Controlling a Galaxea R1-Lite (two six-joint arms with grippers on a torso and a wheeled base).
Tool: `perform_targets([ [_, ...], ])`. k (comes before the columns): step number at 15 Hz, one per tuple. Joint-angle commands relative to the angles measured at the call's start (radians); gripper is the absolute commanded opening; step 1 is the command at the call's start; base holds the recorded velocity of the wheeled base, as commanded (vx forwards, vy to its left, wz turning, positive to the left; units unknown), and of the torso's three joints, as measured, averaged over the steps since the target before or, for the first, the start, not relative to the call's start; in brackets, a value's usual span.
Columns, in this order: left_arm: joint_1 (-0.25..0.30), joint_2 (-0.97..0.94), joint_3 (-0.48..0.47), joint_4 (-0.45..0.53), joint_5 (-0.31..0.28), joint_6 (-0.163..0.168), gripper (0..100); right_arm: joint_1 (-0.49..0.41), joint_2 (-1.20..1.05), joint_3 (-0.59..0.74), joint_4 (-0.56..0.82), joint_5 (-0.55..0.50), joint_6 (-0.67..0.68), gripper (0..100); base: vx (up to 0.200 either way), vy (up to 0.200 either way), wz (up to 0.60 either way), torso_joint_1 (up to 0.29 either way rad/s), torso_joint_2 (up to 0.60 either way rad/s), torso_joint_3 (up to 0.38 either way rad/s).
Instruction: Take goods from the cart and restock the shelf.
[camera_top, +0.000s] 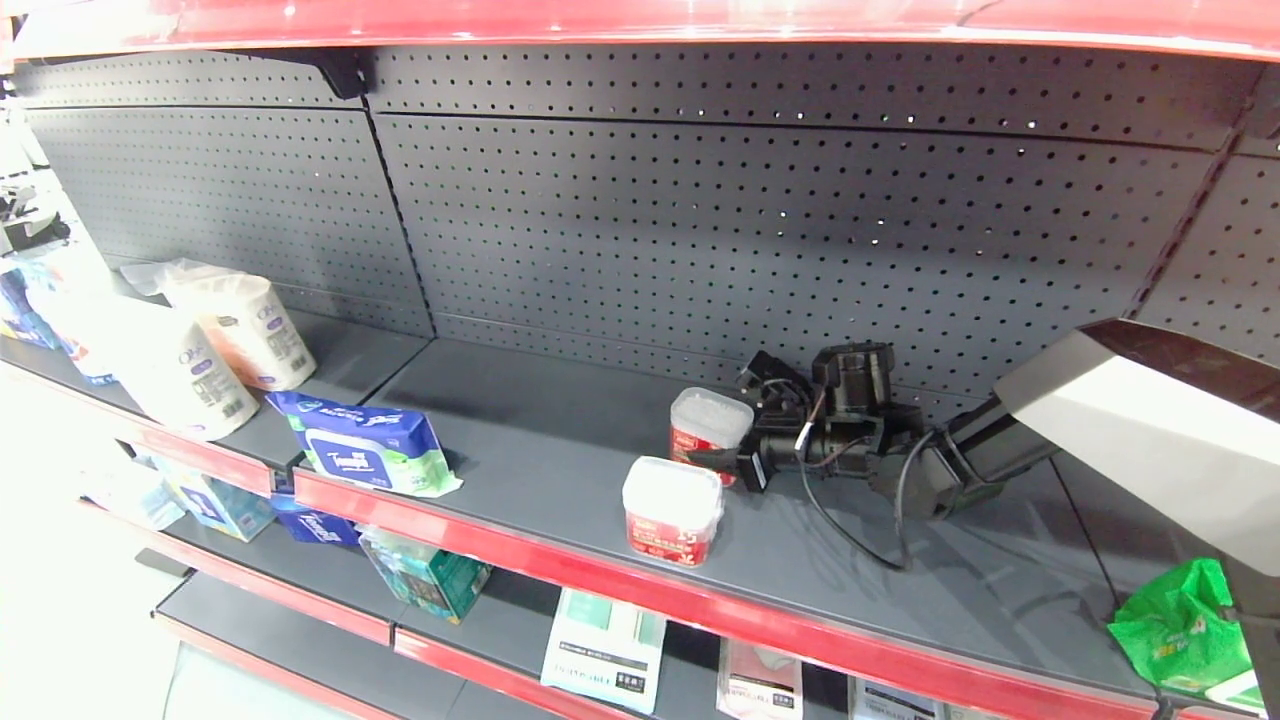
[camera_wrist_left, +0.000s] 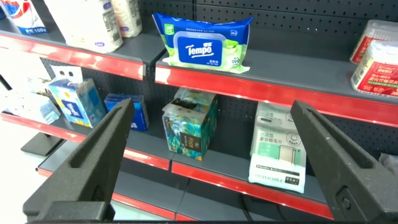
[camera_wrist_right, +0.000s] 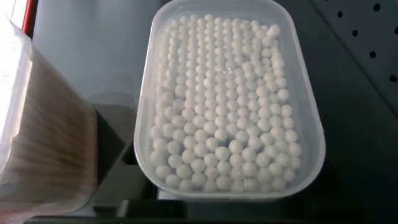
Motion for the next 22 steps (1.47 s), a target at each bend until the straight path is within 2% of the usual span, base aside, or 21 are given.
perform_targets([
  [1, 0.000, 0.002, 0.000, 0.000, 0.001, 0.000, 100, 0.000, 0.000, 0.000, -0.001, 0.001, -0.001, 0, 0.000, 0.000, 0.00, 0.000, 0.00, 0.000],
  [13, 0.000, 0.002, 0.000, 0.000, 0.001, 0.000, 100, -0.039, -0.046, 0.077, -0.022, 0.048, -0.054, 0, 0.000, 0.000, 0.00, 0.000, 0.00, 0.000],
  [22, 0.000, 0.002, 0.000, 0.000, 0.001, 0.000, 100, -0.039, -0.043, 0.075, -0.022, 0.059, -0.060, 0, 0.000, 0.000, 0.00, 0.000, 0.00, 0.000],
])
